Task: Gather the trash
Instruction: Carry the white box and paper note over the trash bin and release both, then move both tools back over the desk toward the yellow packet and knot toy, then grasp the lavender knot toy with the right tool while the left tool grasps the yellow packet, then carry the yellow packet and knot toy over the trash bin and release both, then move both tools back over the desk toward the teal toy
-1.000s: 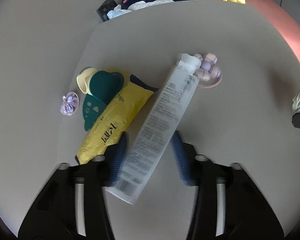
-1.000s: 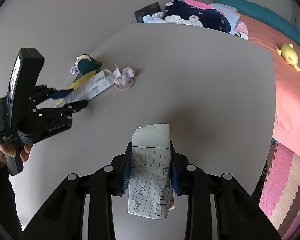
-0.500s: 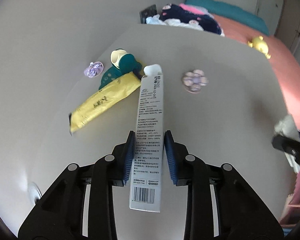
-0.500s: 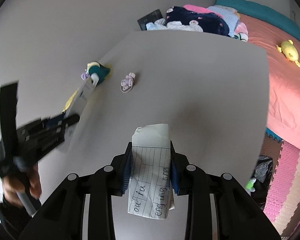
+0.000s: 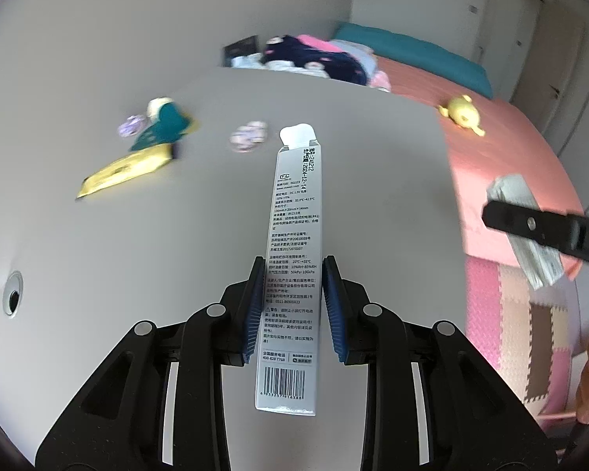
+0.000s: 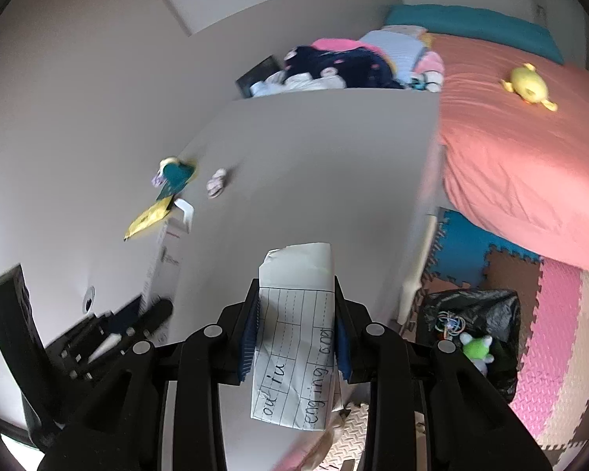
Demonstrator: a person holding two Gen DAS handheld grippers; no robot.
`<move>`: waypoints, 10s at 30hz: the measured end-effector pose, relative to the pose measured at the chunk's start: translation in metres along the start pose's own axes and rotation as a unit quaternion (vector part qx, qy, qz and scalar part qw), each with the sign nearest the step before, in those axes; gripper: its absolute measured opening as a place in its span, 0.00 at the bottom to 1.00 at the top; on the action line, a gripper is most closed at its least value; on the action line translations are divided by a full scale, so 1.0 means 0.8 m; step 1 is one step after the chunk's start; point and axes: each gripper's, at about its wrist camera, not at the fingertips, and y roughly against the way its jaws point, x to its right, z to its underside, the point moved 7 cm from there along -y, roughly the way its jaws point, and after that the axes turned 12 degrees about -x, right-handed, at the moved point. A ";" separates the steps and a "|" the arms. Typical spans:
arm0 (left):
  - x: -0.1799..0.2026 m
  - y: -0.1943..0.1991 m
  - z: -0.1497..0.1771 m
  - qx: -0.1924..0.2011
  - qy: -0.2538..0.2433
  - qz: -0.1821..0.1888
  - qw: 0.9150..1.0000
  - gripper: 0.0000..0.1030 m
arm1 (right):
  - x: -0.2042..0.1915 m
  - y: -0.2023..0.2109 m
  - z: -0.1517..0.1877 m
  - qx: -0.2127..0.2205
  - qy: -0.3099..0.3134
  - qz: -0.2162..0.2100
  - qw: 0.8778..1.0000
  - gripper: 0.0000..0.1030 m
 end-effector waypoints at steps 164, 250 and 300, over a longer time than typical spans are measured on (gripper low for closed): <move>-0.230 -0.069 -0.082 -0.038 0.089 -0.007 0.995 0.18 | -0.126 -0.163 -0.116 -0.073 0.050 0.036 0.995 0.17; 0.325 -0.072 0.061 -0.057 -0.127 0.057 0.989 0.94 | 0.307 0.053 0.082 -0.014 -0.161 0.158 0.974 0.92; -0.286 -0.056 -0.069 -0.008 0.234 -0.082 0.969 0.94 | -0.243 -0.218 -0.168 -0.047 0.159 0.049 0.985 0.82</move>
